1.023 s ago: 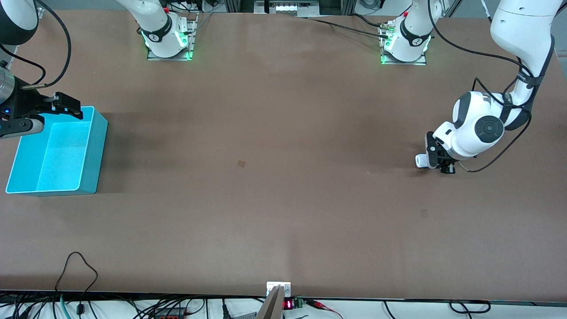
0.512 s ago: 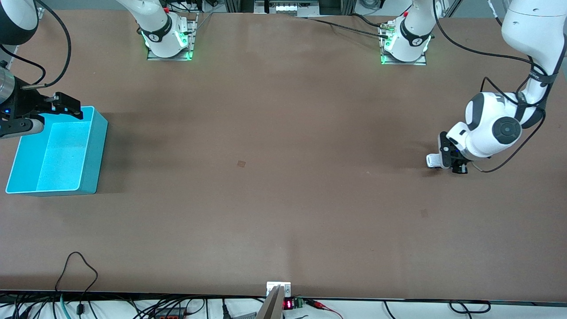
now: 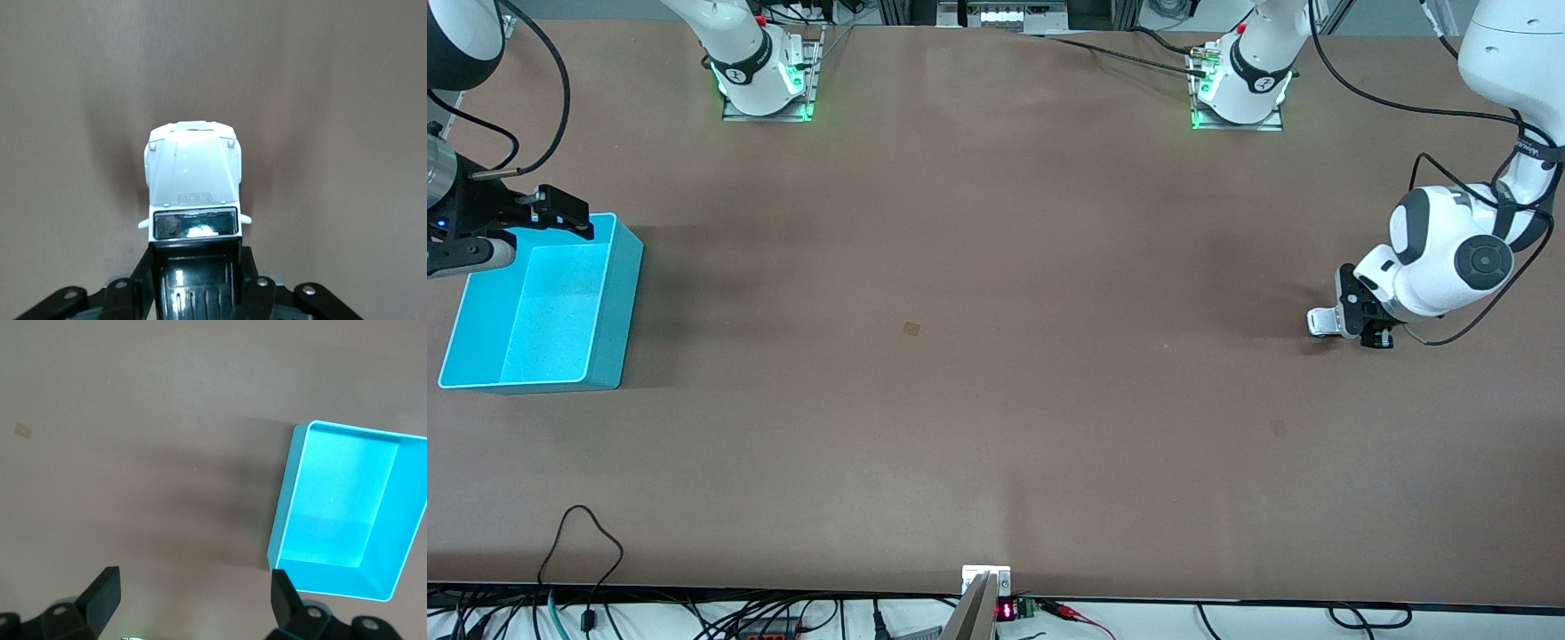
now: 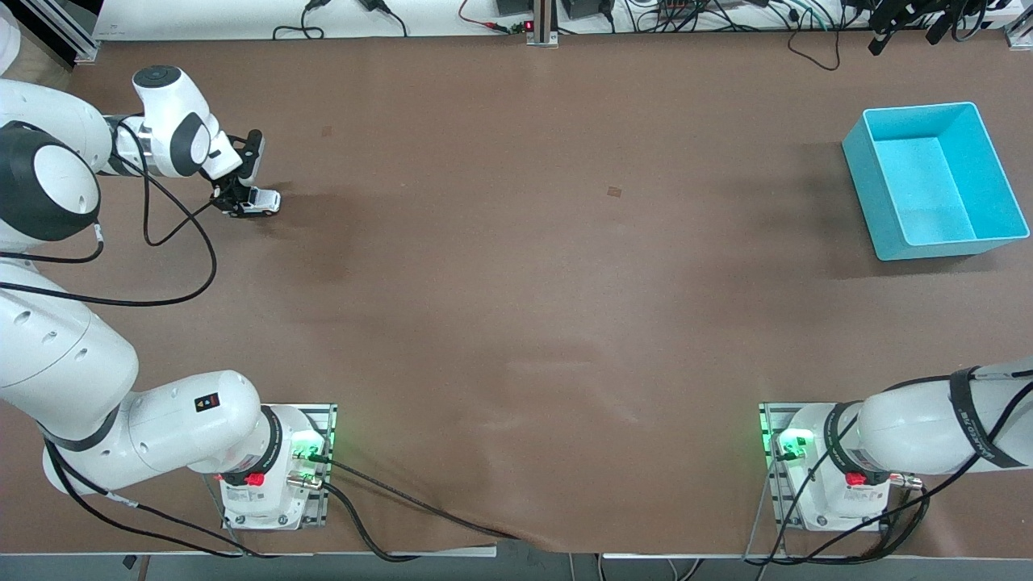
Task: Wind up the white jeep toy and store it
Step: 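Drag the jeep backward along the table with the left gripper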
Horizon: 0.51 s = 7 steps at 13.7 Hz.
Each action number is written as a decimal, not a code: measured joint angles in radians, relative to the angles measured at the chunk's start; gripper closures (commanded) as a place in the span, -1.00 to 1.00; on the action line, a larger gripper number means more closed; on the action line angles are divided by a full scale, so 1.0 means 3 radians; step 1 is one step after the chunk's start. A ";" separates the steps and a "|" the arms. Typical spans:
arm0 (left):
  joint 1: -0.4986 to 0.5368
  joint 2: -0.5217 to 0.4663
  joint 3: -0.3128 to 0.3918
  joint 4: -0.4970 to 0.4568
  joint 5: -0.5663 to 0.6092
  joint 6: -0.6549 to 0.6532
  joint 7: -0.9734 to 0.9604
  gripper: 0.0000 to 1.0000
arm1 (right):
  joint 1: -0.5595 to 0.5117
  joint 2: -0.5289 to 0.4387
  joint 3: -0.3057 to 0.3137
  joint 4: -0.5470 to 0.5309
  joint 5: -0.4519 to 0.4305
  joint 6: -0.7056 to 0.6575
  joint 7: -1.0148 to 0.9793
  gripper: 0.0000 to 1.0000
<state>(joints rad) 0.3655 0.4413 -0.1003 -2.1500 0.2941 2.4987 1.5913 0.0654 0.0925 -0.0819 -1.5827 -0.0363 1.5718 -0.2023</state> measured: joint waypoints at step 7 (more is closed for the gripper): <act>0.0157 0.0041 -0.0004 0.0066 0.0000 -0.0003 0.0148 -0.99 | 0.0005 0.0000 0.0012 0.0000 0.0000 0.0000 0.0000 -1.00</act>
<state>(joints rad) 0.4125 0.4537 -0.1014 -2.1302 0.2941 2.4979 1.6356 0.0670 0.0926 -0.0784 -1.5827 -0.0363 1.5717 -0.2023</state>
